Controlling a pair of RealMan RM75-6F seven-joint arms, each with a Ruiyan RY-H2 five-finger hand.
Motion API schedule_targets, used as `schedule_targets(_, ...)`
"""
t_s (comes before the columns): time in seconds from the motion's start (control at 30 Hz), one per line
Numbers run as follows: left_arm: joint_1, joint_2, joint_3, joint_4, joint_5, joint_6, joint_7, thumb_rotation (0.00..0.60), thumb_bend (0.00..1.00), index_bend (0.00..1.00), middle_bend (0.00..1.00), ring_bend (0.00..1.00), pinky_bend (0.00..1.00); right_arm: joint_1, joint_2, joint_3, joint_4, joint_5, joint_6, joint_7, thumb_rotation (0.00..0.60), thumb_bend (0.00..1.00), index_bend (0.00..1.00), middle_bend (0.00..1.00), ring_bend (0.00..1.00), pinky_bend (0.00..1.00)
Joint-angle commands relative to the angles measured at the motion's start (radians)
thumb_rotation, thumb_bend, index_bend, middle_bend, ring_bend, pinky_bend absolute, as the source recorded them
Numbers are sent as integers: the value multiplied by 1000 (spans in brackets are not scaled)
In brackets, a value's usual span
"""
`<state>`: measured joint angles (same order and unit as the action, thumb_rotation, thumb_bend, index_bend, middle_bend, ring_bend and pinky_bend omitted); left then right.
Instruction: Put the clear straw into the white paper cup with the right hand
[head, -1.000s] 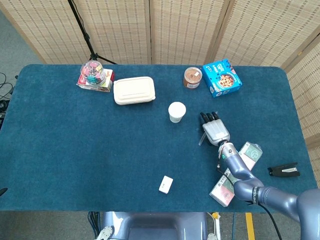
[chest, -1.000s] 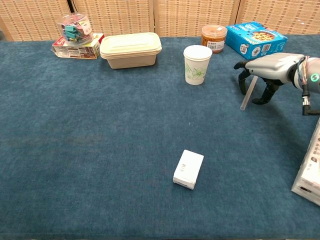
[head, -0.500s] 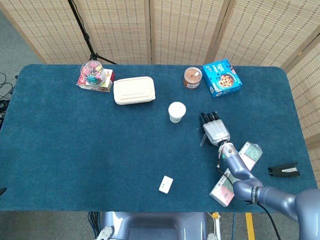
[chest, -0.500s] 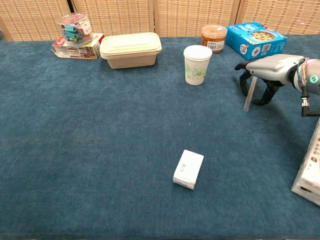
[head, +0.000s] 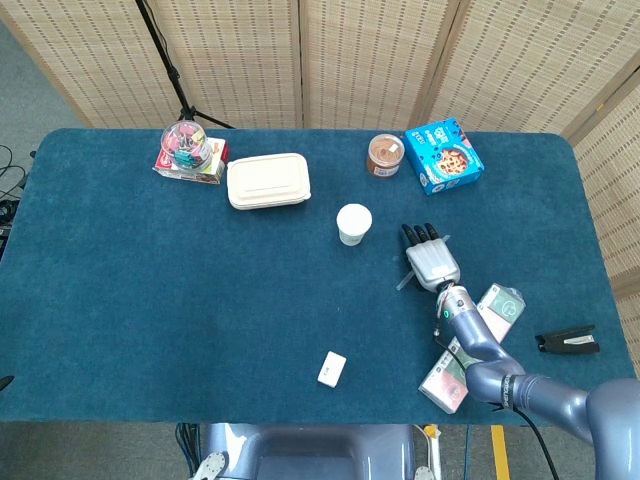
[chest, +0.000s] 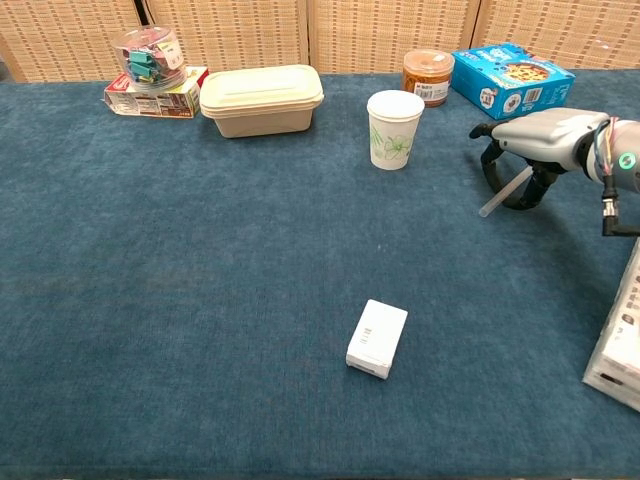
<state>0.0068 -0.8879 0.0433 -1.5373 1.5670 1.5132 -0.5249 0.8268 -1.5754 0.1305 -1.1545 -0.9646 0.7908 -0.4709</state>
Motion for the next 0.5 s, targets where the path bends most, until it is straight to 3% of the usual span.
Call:
schedule_targets(0.03,0,0,0,0,-1,0,0,600,0,0,0,0,0,-2,-2,-1,2,-3,3,-1,600,435,519,0,0,0)
schedule_targets(0.5,-2,-1,0,-3,-1,-4,8,600,0,0,0,0,0,-28,26,1,-41,-76,57,49,600,458,540,0,0,0)
